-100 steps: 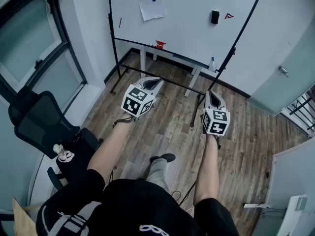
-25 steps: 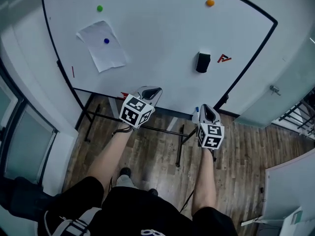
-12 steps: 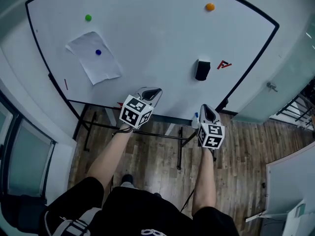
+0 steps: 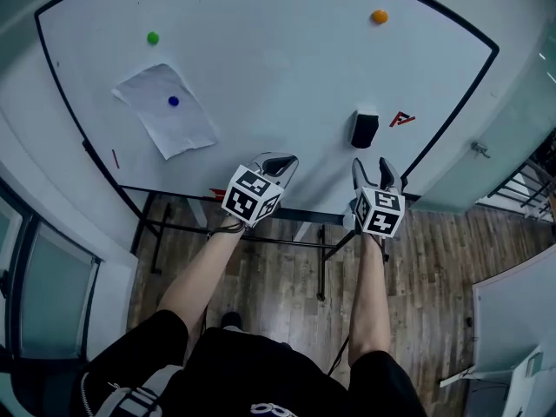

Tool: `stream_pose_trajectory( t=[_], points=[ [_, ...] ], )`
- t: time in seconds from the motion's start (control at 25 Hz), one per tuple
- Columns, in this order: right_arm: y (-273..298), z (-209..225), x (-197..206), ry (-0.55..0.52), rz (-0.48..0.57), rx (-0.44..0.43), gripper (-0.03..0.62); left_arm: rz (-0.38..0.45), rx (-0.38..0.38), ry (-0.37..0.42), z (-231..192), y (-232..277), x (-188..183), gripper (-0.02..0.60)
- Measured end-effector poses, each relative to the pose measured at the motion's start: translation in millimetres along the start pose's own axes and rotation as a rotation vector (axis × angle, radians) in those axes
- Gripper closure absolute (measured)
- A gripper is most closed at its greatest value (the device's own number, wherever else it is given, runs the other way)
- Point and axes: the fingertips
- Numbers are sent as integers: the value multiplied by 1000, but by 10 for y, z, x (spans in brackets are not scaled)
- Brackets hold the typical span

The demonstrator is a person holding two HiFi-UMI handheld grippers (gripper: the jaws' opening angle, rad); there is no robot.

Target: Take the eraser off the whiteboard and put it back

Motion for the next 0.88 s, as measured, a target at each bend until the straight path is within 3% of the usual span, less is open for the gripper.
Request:
stream_pose_trajectory(
  t=[0.28, 0.88],
  points=[
    [403, 25, -212, -13, 50, 80, 318, -14, 45, 19, -102, 18, 31, 561],
    [874, 121, -108, -40, 48, 168, 321, -3, 20, 34, -578, -8, -4, 561]
  ],
)
Point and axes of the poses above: the fingertips, and each gripper's own axes: y forward along the fingers, z to its right, x out of its underside, and after that the axes turned 12 degrees about z, right-handed
